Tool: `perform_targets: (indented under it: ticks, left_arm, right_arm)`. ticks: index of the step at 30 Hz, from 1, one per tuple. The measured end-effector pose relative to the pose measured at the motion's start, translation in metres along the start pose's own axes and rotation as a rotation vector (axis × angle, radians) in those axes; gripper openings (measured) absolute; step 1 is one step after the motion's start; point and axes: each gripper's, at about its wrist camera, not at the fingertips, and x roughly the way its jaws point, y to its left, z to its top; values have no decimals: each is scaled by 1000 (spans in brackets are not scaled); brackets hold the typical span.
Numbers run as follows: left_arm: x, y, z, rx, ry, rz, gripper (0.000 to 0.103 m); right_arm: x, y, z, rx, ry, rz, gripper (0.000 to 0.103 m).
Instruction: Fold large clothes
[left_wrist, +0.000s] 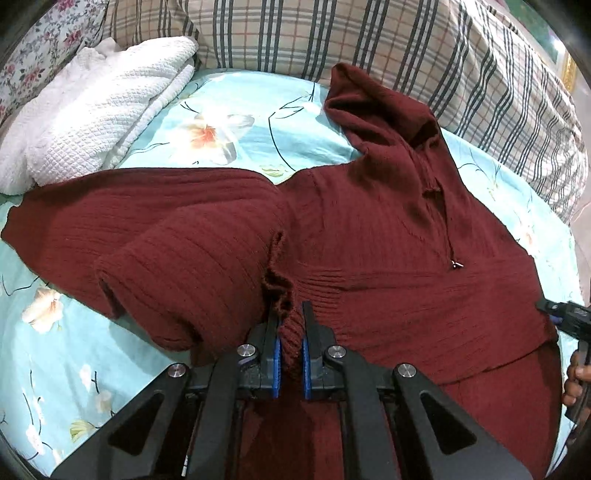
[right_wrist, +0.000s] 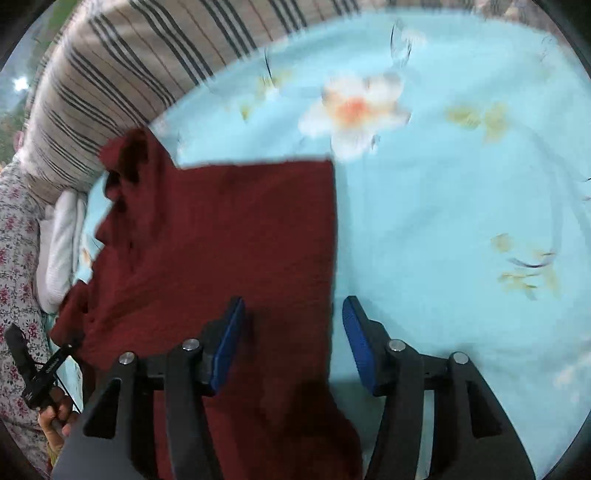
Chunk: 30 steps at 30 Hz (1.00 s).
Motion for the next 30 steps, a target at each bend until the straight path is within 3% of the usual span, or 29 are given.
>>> perform_targets:
  ticks: [1, 4, 6, 10, 14, 19, 21, 24, 27, 30]
  left_arm:
    - [-2, 1, 1, -2, -5, -4, 7]
    - [2, 3, 0, 5, 0, 4, 7]
    - [12, 5, -4, -3, 37, 6, 8]
    - [-2, 15, -14, -50, 45, -72, 13]
    - [-35, 41, -26, -106, 11, -83, 36]
    - [-56, 106, -28, -250, -25, -12, 57]
    - [-54, 139, -23, -330, -27, 44, 61]
    - [-41, 194, -13, -472, -28, 71, 67]
    - [-19, 242, -1, -604, -20, 34, 67]
    - [-4, 272, 16, -674, -66, 14, 68]
  right_arm:
    - [2, 1, 2, -19, -1, -15, 9]
    - [-3, -3, 7, -1, -25, -6, 9]
    - [0, -8, 5, 12, -12, -9, 13]
    - [-20, -8, -5, 51, -57, -22, 25]
    - [-55, 17, -27, 4, -142, 45, 40]
    - [-52, 67, -70, -101, -54, 170, 40]
    - [-44, 83, -85, -140, -10, 201, 40]
    - [-32, 107, -105, -194, 44, 231, 40]
    - [-24, 126, -117, -231, 74, 247, 40]
    - [-18, 138, -118, -246, 88, 259, 40]
